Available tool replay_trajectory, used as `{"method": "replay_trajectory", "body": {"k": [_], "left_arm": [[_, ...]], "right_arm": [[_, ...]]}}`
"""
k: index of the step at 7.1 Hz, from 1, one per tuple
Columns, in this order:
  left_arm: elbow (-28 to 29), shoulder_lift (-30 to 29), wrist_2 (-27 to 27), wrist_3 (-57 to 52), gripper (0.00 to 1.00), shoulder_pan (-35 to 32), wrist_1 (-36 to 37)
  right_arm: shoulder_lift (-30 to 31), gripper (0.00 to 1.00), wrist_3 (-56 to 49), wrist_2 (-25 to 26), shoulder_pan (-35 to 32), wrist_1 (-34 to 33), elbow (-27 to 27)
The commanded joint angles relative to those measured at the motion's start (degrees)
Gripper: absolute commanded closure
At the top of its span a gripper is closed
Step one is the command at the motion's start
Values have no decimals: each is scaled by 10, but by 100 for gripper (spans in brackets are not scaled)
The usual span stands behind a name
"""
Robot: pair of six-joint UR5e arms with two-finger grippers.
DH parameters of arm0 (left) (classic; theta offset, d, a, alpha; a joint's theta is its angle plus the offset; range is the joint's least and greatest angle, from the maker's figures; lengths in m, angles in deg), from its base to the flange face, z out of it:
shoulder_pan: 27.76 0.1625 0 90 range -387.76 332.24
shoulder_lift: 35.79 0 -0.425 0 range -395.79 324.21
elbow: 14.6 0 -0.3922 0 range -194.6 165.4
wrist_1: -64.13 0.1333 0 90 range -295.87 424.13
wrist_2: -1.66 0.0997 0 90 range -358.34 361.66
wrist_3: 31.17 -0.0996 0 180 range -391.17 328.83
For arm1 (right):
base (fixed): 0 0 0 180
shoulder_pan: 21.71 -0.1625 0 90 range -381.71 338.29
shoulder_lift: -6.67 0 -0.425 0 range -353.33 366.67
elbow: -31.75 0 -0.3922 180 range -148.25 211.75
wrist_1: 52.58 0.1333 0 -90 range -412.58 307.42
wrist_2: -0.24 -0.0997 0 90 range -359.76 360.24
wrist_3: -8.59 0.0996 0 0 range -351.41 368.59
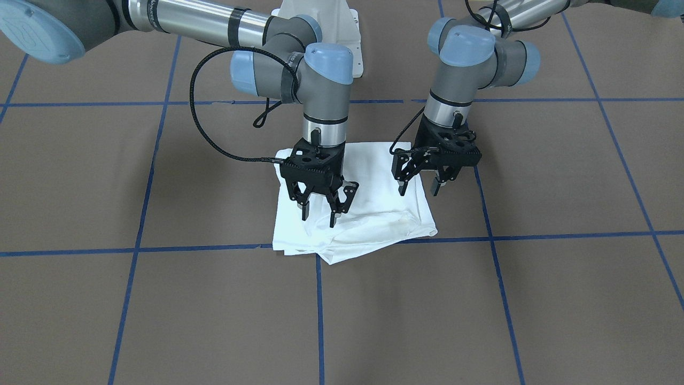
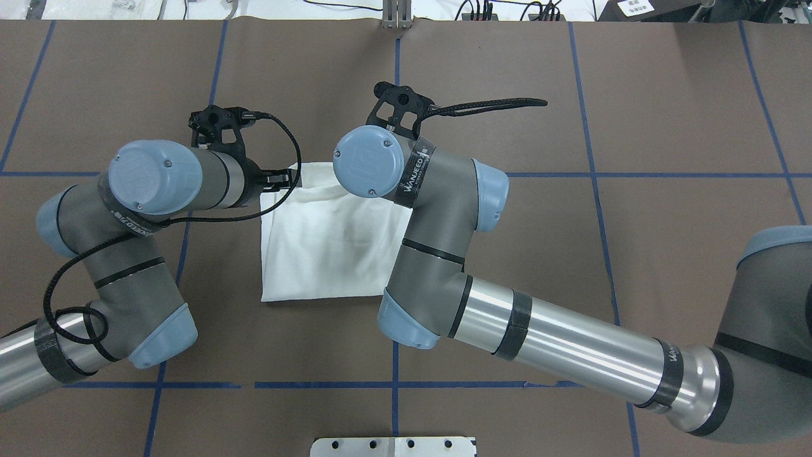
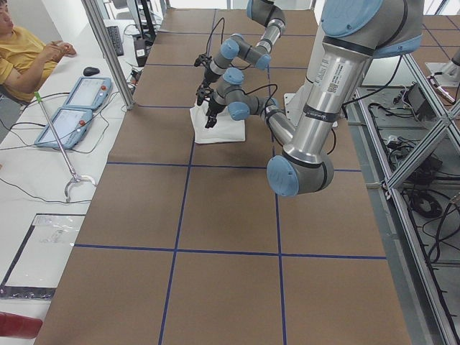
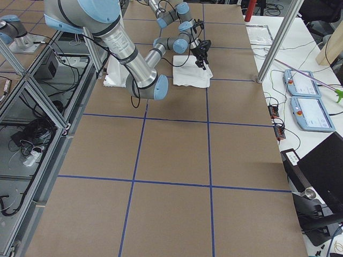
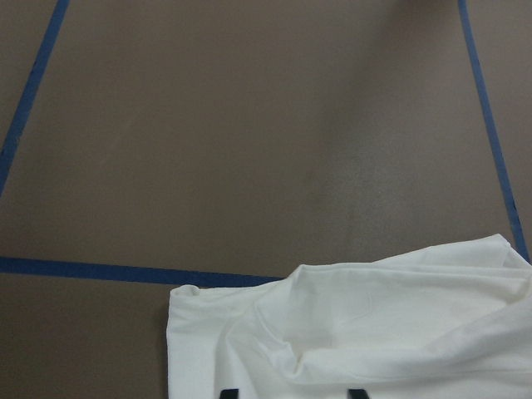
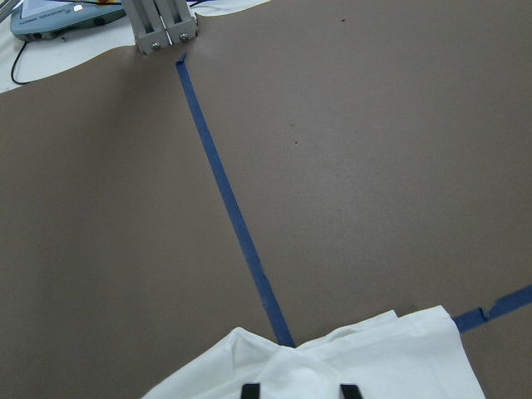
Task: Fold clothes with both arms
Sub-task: 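Release the shirt and raise the left gripper away from the bundle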
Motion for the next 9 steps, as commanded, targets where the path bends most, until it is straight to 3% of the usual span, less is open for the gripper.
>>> {"method": "replay_trajectory", "body": {"k": [1,2,3,4,6,9], "left_arm": [[43,-16,4,0,0,2,-16],[63,-21,0,-8,0,-5,-53],[63,-20,-17,-112,0,-29,-76],[60,-13,-96,-183,0,-71,-76],[58,7,-167,-308,0,-142,-76],[58,8,-169,-303,0,-150,-76]], "right_arm": [[12,0,-14,-16,-9,2,-15],[12,0,-11,-13,-8,2,-13],[11,0,-14,-13,-7,0,-6],[5,0,-18,-13,-3,0,10],[3,0,-52,-12,27,-3,9],[30,0,-122,-10,56,-5,-21]]}}
